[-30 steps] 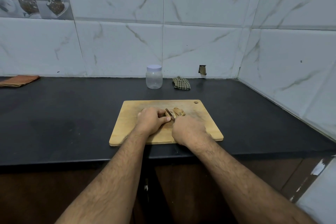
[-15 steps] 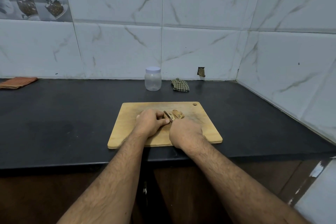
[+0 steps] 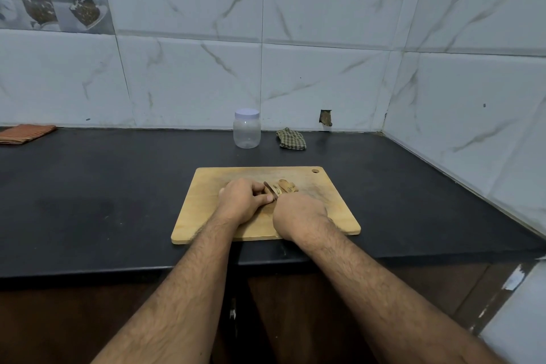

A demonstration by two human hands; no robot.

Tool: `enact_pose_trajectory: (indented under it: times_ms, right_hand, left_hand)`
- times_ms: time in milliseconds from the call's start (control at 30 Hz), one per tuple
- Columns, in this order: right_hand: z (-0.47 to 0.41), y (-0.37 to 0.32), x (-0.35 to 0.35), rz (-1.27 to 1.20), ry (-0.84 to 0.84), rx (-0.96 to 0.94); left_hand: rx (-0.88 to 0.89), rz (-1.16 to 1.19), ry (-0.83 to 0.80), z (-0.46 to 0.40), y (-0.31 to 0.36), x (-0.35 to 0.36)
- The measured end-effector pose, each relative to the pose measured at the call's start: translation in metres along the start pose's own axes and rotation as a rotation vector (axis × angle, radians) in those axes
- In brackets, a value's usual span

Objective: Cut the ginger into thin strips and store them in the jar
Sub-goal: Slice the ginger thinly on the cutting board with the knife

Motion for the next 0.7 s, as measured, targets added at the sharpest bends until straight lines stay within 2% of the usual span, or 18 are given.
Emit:
enact_pose_trajectory:
  times_ms: [500,700]
  right_hand:
    - [-0.015,-0.011,0.000,0.062,-0.064,-0.062]
    - [0.000,0.003,0.006,0.050,-0.067,-0.013]
  left_hand:
    - [-0.003,-0.014,-0.006,-0.002,-0.002,0.002]
    - [-0.019,-0.008,-0.010,-0.001,-0.003,0.002]
Point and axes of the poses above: each hand's wrist, its own z-axis away from the middle knuckle, its own x-axis out of the palm, y = z × x, the point moved 8 cm from there along -z, towards the middle knuckle, and after that the axes turned 2 degrees about z, right-handed, at the moved point
